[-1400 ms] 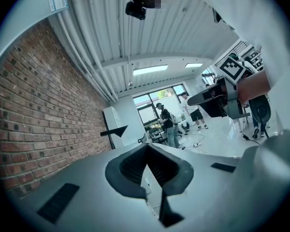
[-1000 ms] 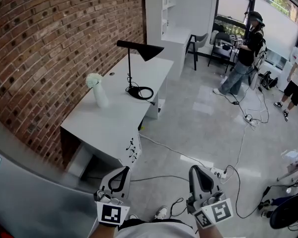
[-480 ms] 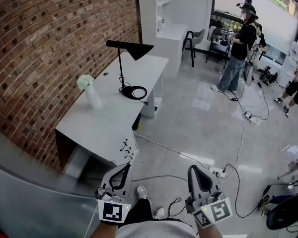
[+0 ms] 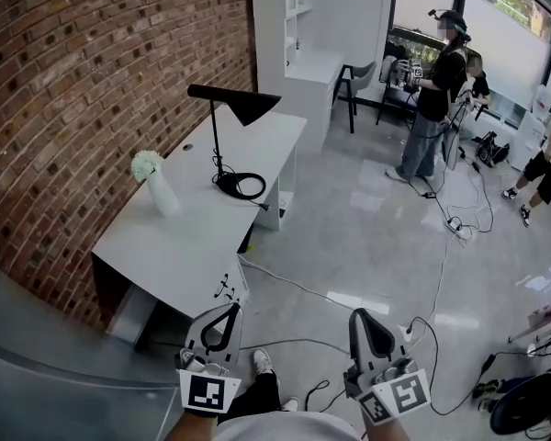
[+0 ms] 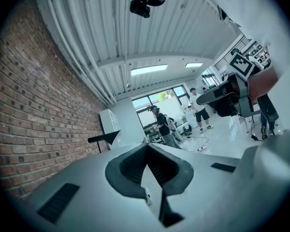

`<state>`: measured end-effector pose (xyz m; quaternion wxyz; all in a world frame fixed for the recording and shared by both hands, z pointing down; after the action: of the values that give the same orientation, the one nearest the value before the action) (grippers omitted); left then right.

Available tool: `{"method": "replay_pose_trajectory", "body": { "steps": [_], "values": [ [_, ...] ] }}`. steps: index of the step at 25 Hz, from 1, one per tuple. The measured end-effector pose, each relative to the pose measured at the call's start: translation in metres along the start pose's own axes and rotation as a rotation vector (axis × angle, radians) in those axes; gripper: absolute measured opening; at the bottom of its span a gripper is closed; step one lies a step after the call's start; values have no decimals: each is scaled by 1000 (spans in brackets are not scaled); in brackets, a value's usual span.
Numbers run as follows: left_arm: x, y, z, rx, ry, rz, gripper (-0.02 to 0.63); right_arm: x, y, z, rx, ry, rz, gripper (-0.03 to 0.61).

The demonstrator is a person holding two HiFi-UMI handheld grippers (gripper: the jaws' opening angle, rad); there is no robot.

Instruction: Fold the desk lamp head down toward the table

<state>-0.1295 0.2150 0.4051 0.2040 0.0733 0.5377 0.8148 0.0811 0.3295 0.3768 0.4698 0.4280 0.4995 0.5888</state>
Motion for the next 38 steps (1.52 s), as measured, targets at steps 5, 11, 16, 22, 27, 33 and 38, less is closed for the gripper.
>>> {"method": "replay_pose_trajectory", "body": {
  "steps": [5,11,16,22,27,33,38],
  "values": [
    [-23,17,-27,14,5,-17,8,-41,11,-3,-4,-11,-34,18],
    [-56,44,-75,42,2,-30,8,-107,19,-8,0,-24,-61,18],
    [-84,59,-123,43,-1,-15,8,-164,16,-17,15,-29,-68,18],
    [-104,80,-168,57,-1,-2,8,-220,15,-34,38,-36,-56,18],
    [-110,92,-188,61,-13,-3,8,-247,17,-44,24,-42,-65,18],
    [-112,101,-204,76,-34,-12,8,-274,14,-55,42,-86,-55,18],
    [-128,106,-217,74,-52,-18,8,-303,16,-51,36,-116,-54,18]
  ]
}}
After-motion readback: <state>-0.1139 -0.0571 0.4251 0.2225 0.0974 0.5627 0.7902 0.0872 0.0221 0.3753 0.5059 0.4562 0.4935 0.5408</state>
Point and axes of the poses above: the fingertips, and each gripper's own axes: x backward along the fingers, z to its right, y out of its underside, the point moved 5 cm from there along x, backward along the fingers, and after that the axes turned 15 degrees about y, right-handed, at the moved point
